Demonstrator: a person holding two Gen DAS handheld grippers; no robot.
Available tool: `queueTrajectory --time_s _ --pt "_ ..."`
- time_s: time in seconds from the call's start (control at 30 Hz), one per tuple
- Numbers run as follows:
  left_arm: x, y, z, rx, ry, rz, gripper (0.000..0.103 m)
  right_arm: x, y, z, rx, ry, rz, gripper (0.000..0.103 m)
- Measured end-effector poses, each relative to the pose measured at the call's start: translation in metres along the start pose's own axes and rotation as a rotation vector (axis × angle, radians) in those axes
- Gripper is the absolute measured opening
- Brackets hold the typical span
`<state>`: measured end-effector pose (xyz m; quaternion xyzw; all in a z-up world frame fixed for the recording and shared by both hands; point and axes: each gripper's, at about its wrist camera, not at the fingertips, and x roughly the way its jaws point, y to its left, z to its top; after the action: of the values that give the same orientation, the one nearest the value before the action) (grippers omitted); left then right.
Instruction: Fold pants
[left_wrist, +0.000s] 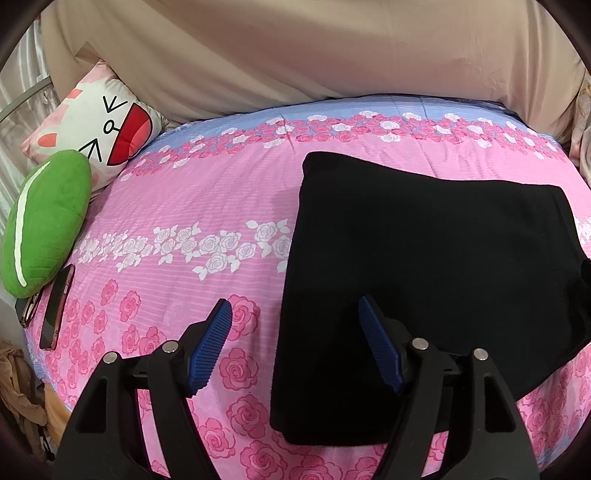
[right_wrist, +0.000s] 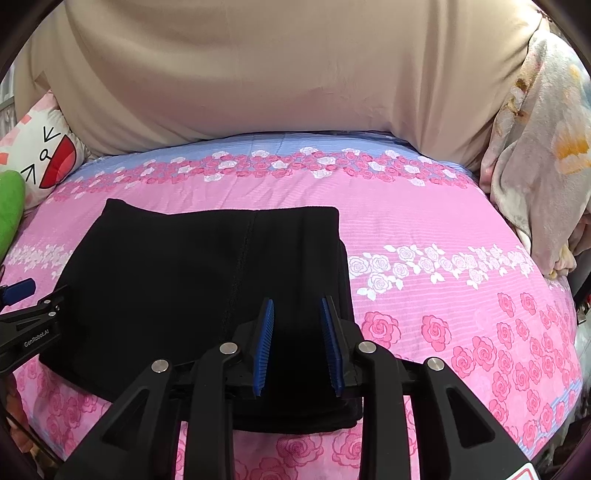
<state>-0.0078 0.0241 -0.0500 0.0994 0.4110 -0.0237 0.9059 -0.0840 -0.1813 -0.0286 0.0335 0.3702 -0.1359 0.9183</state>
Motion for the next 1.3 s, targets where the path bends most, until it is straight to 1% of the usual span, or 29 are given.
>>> queueTrajectory --time_s 0.17,0.27,0.4,0.5,0.6,0.67,0.73,0.8,0.9,0.97,1.1,1.2,1.27,1.3 --pt "0.002 0.002 -0.002 0.003 -0.003 0.008 0.075 0.002 0.003 0.000 -0.009 0.006 -0.006 0.030" --pt "0.002 0.008 -0.003 -0.013 -0.002 -0.002 0.075 0.000 0.003 0.001 -0.010 -0.002 -0.001 0.030" --pt "-0.008 0.025 -0.001 -0.055 -0.023 -0.004 0.074 -0.004 0.011 0.009 -0.022 -0.024 0.059 0.032" --pt "-0.013 0.038 0.001 -0.076 -0.033 0.010 0.074 0.000 0.035 0.018 -0.078 -0.015 0.126 0.035" --pt "-0.013 0.058 0.000 -0.096 -0.041 0.045 0.074 0.005 0.068 0.028 -0.139 -0.018 0.207 0.035" --pt "-0.010 0.067 -0.001 -0.109 -0.033 0.051 0.074 0.010 0.098 0.035 -0.193 -0.033 0.232 0.035" --pt "-0.005 0.076 -0.003 -0.123 -0.022 0.057 0.074 0.017 0.118 0.041 -0.226 -0.034 0.252 0.035" --pt "-0.001 0.084 -0.005 -0.133 -0.011 0.062 0.074 0.034 0.142 0.045 -0.261 -0.019 0.254 0.035" --pt "0.005 0.098 -0.007 -0.148 0.003 0.068 0.074 0.067 0.159 0.042 -0.280 0.045 0.217 0.035" --pt "0.006 0.102 -0.008 -0.152 0.006 0.072 0.074 0.067 0.160 0.043 -0.282 0.040 0.211 0.035" --pt "0.009 0.107 -0.008 -0.163 0.007 0.068 0.074 0.048 0.156 0.050 -0.273 0.006 0.222 0.035" --pt "0.009 0.105 -0.007 -0.161 0.008 0.063 0.074 0.079 0.161 0.048 -0.293 0.068 0.212 0.035" --pt "0.008 0.102 -0.006 -0.153 0.005 0.065 0.074 0.081 0.159 0.051 -0.280 0.064 0.218 0.034" --pt "0.007 0.101 -0.005 -0.148 0.003 0.066 0.074 0.075 0.157 0.054 -0.276 0.065 0.227 0.034"
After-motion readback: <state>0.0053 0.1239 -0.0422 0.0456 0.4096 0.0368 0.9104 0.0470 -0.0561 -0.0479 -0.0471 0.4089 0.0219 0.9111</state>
